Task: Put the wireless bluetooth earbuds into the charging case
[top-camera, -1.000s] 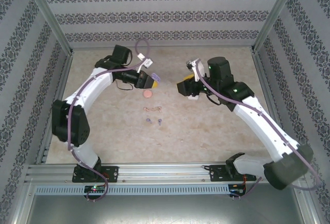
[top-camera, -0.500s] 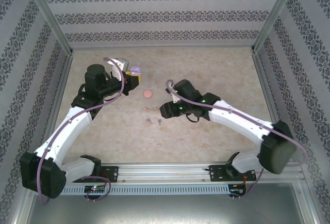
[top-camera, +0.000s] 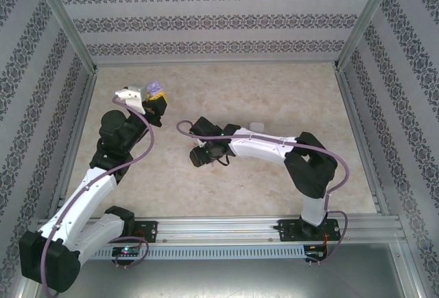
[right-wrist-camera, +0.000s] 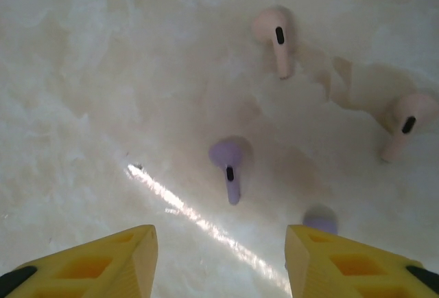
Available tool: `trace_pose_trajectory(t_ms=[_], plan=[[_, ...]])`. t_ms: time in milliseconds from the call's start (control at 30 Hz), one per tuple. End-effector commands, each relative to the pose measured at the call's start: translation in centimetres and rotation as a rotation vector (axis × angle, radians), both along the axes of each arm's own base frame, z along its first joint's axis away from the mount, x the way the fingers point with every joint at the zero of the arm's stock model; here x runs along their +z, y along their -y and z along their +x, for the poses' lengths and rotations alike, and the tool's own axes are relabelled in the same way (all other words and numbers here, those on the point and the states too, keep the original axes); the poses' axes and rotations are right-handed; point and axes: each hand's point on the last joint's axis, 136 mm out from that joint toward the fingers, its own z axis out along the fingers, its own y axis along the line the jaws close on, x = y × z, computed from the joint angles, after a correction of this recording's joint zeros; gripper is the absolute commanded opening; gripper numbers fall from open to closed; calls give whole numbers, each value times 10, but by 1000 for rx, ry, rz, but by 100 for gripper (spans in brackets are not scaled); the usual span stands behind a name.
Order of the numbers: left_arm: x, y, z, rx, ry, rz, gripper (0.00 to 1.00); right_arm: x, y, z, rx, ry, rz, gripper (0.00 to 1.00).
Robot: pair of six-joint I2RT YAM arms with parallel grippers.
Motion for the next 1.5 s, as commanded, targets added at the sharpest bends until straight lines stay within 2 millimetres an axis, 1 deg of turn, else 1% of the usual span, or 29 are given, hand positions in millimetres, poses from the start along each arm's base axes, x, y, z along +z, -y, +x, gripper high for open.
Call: trace_pose_trajectory(t_ms=[0, 133, 233, 400, 533, 800, 1133, 1233, 1367, 1467], plan=[[38, -18, -5, 95, 79, -66, 0, -10, -2, 6, 19, 17, -71, 51], [44, -27, -10, 139, 100, -78, 0, -21, -7, 11, 32, 17, -117, 51], [45, -28, -11, 141, 91, -71, 0, -27, -10, 13, 48, 18, -147, 50], [46, -35, -13, 177, 93, -69, 0, -38, -12, 14, 62, 7, -177, 50], [50, -34, -16, 167, 102, -67, 0, -44, -14, 14, 63, 4, -190, 49], [47, -32, -17, 159, 99, -49, 0, -50, -22, 13, 62, -3, -215, 43], [44, -32, -16, 158, 93, -39, 0, -54, -11, 9, 44, -8, -260, 41], [44, -31, -16, 157, 94, -40, 0, -56, -7, 8, 35, -10, -268, 37], [43, -31, -16, 153, 90, -42, 0, -57, -8, 6, 30, -17, -262, 33], [42, -30, -15, 149, 86, -43, 0, -56, -8, 6, 26, -16, -255, 31]])
